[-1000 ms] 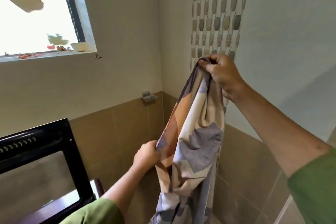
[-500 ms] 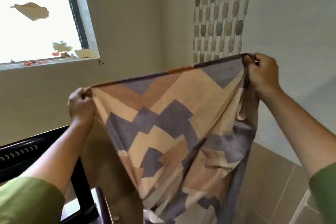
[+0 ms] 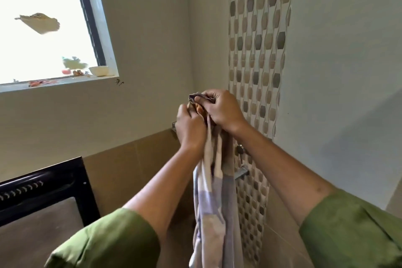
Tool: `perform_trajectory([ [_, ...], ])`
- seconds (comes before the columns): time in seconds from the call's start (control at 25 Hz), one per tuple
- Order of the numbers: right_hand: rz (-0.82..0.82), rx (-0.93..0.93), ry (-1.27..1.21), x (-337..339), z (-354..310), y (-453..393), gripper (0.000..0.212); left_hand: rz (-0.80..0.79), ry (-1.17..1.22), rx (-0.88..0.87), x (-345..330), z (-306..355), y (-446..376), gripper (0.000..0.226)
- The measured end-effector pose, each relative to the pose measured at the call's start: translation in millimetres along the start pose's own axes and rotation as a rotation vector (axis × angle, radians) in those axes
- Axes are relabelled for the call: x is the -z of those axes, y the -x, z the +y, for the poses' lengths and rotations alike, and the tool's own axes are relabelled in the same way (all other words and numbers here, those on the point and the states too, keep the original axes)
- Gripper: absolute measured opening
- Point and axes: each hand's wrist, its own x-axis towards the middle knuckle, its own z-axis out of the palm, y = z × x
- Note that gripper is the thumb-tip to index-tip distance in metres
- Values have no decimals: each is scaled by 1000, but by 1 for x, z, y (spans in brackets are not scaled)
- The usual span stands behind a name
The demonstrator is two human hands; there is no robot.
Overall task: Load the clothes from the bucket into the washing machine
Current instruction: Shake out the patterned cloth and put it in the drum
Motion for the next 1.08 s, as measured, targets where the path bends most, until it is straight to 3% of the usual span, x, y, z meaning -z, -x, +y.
perform_trajectory([
  [0.12, -109, 40, 115, 22, 13, 5, 36, 77, 59, -26, 16, -3, -32, 23],
  [0.2, -377, -38, 180, 40, 28, 11, 66, 72, 190, 36, 32, 1, -55, 24],
  [0.28, -736, -140, 312, 44, 43, 25, 59, 29, 311, 66, 45, 8, -70, 26],
  [0.36, -948, -149, 575, 34, 62, 40, 40, -35, 410, 80, 56, 16, -78, 21],
  [0.44, -863, -163, 669, 40, 76, 46, 27, -131, 481, 121, 71, 22, -82, 25],
  [0.48, -729, -236, 557, 50, 80, 43, 26, -152, 484, 125, 81, 22, -86, 31],
  [0.6, -138, -403, -189, 79, 66, 26, 24, 13, 518, 131, 101, 25, -87, 47],
  [0.68, 35, -473, -775, 56, 29, 15, 30, 162, 744, 132, 84, 29, -72, 44],
  [0.72, 54, -490, -879, 30, 11, 12, 28, 101, 900, 116, 63, 30, -59, 39],
  [0.76, 70, -460, -792, 3, -3, 12, 25, -32, 975, 91, 40, 28, -40, 36],
  [0.8, 72, -385, -572, -17, -15, 13, 22, -170, 875, 56, 21, 25, -22, 33],
  [0.88, 31, -188, -119, -24, -20, 14, 24, -289, 489, -5, 8, 13, -11, 34],
  [0.92, 10, -118, -8, -18, -18, 13, 25, -320, 343, 2, 9, 9, -14, 40],
  [1.0, -20, -62, 50, -4, -14, 11, 23, -394, 209, 34, 16, 5, -20, 52],
  [1.08, -36, -53, -22, 1, -8, 12, 23, -391, 129, 15, 17, 8, -22, 48],
])
